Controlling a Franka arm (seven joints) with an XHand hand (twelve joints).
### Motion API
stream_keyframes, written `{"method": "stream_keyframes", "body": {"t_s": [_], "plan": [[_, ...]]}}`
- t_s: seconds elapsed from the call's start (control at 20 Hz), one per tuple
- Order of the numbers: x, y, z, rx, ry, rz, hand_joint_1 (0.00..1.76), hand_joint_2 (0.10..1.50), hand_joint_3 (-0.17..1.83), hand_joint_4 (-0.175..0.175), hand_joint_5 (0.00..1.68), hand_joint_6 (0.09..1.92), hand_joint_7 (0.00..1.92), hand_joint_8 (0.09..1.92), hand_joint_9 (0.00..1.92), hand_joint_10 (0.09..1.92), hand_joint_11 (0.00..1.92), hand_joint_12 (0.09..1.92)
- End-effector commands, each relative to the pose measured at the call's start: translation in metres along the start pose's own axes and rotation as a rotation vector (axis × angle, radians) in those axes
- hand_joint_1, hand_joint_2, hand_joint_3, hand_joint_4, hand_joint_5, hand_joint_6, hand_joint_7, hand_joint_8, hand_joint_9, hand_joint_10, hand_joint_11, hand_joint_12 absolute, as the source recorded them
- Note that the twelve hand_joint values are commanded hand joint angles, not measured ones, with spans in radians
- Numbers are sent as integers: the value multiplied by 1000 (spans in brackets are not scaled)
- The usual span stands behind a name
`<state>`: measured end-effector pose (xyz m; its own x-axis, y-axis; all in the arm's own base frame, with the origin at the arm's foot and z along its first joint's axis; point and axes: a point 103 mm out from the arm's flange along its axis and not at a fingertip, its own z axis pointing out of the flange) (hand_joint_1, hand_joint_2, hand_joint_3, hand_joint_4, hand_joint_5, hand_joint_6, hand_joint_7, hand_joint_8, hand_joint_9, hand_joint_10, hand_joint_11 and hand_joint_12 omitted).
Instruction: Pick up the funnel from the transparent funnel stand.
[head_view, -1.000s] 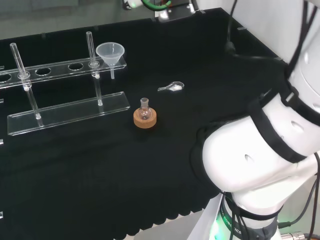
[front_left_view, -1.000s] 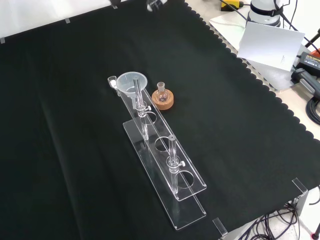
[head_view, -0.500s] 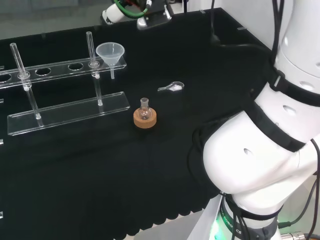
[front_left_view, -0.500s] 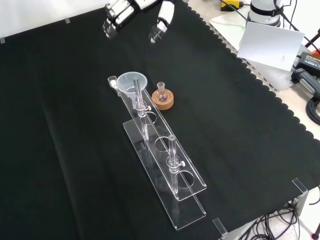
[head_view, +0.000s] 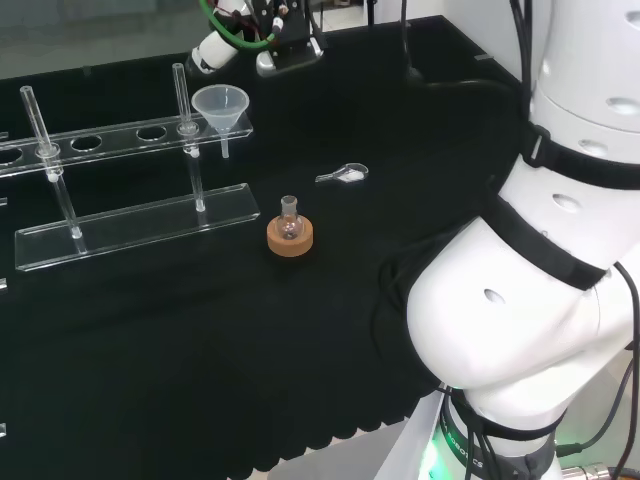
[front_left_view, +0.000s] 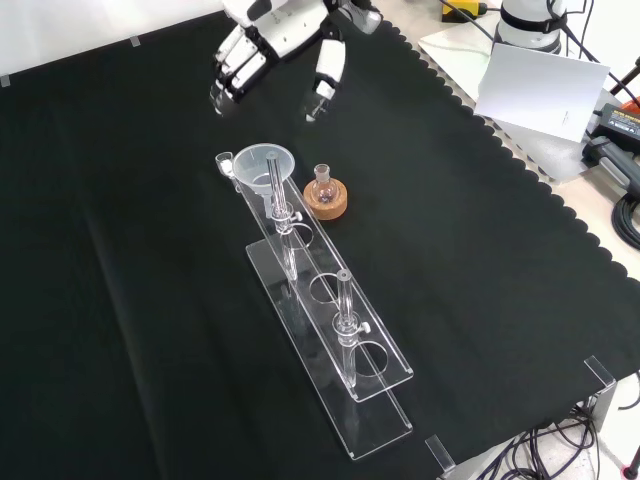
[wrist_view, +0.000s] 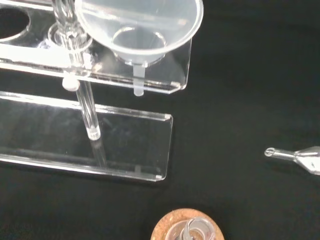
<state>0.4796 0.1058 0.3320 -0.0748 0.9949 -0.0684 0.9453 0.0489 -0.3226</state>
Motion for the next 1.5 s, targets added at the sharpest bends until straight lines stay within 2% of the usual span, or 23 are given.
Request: {"method": "stream_keyframes", "body": {"t_s": [0.05,0.35,0.6,0.9,1.15,1.3,1.5], "plan": [[4,11,6,59,4,-14,363,868,267,-18,116,87,35,664,362,731,312,1432],[9,20,12,86,3,-23,443,812,252,-27,54,87,0,660,288,788,357,1460],[16,30,21,120,-28,-28,462,800,251,-33,50,87,0,627,237,809,372,1469],[18,41,28,195,-72,-35,517,765,241,-38,24,87,0,355,150,877,397,1468],[22,46,37,253,-116,-46,581,734,230,-49,1,87,0,319,154,899,409,1472],[23,46,37,255,-138,-47,621,719,226,-57,0,87,0,310,166,908,415,1474],[22,45,34,216,-174,-44,679,703,231,-60,0,87,0,256,171,911,419,1472]]}}
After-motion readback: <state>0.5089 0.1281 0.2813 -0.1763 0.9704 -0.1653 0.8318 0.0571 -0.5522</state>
